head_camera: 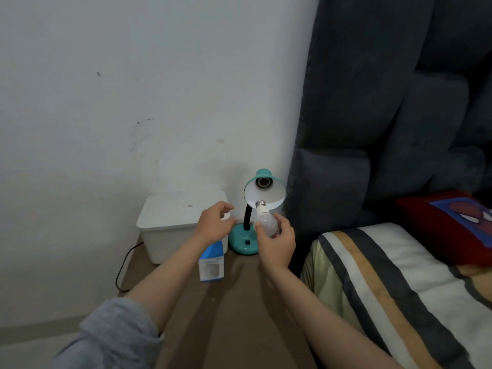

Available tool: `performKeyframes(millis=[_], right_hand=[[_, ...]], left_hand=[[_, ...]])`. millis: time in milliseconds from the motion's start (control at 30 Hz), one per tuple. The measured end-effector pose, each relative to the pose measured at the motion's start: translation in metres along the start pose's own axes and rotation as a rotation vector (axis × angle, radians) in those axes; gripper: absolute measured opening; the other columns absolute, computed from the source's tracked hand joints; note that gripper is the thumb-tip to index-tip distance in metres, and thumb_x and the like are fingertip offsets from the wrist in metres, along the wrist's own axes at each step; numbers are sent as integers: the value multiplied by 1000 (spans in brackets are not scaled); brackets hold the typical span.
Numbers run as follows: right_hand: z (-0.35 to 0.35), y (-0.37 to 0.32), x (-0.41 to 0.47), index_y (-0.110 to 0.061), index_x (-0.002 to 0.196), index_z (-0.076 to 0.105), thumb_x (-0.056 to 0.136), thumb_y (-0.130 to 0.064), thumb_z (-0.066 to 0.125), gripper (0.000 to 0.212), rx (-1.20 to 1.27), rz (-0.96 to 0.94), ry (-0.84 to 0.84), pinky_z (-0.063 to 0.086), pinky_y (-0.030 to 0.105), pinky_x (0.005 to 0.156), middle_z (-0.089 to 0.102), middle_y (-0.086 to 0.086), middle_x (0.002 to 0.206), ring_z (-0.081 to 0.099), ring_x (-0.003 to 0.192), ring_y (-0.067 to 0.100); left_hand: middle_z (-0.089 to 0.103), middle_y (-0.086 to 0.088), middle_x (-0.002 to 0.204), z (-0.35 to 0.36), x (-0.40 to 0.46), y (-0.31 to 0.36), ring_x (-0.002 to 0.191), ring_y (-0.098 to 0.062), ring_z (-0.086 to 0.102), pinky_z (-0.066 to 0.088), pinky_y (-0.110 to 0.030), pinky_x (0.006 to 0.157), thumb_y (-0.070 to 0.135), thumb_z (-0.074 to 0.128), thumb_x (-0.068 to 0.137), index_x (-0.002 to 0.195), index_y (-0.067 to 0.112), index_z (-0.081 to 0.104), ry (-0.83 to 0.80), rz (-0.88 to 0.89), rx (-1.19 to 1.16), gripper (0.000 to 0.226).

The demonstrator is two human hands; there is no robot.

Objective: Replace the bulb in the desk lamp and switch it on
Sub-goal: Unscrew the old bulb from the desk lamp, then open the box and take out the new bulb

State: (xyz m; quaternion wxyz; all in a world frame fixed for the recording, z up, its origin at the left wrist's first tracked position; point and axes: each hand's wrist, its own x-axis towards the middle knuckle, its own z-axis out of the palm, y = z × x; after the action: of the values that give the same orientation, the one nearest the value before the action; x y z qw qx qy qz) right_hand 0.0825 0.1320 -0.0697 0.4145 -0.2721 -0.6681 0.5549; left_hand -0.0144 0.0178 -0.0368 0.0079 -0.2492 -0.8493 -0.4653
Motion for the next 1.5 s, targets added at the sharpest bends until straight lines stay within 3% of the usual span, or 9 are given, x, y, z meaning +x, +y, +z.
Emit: performKeyframes(millis=[133,267,567,1000,1100,1200,1267,1400,1500], right_hand=[[-7,22,-29,-29,107,62,72,-31,76,37,-37,49,-84,55,38,84,62,-2,107,62,95,17],[-9,48,-46,-22,110,63,74,-28,75,38,-117,124,-155,51,30,81,62,4,111,60,94,18],[22,101,-49,-31,110,62,76,-34,73,36,-288,267,-261,52,38,86,62,1,112,60,98,21],[48,126,-28,-20,110,59,83,-40,64,34,-458,151,-359,54,41,84,63,6,111,60,101,23],[48,121,-32,-13,114,60,85,-29,63,33,-458,-100,-311,48,36,88,58,7,111,52,104,22],[50,106,-34,-13,110,62,88,-18,59,23,-379,-254,-392,46,27,86,61,0,105,53,101,13],[54,97,-33,-12,113,61,89,-16,56,24,-360,-259,-489,47,23,84,61,-2,106,55,99,10],[61,88,-28,-11,120,58,89,-11,57,32,-371,-154,-600,44,9,77,58,-1,112,54,94,2],[68,87,-23,-9,122,57,88,-10,60,34,-397,-140,-656,41,4,71,56,3,114,54,89,3]], left_hand=[[63,-10,120,-2,-35,-31,112,-25,58,42,-26,88,17,65,85,115,8,60,33,-58,77,32],[61,-11,120,8,-57,-67,114,-27,55,41,-31,94,22,65,84,114,9,61,82,-150,184,33],[56,-12,120,33,-68,-106,105,-25,56,41,-27,87,24,63,88,124,8,57,183,-245,130,40],[59,-6,113,46,-62,-123,96,-20,59,57,-37,77,30,64,87,114,17,61,311,-283,36,31],[60,-6,117,46,-62,-124,101,-20,58,53,-32,80,29,65,87,120,15,59,319,-275,31,36],[60,-6,122,44,-62,-125,107,-19,57,51,-32,84,29,66,86,125,12,56,317,-280,12,43],[60,-6,122,43,-61,-125,104,-17,57,54,-33,81,29,67,85,126,12,55,313,-297,-14,47],[63,-8,113,41,-59,-122,87,-10,52,42,-18,63,27,70,83,120,9,58,297,-310,0,43],[64,-8,112,38,-56,-123,86,-9,52,41,-16,62,26,71,82,116,9,60,277,-307,-5,40]])
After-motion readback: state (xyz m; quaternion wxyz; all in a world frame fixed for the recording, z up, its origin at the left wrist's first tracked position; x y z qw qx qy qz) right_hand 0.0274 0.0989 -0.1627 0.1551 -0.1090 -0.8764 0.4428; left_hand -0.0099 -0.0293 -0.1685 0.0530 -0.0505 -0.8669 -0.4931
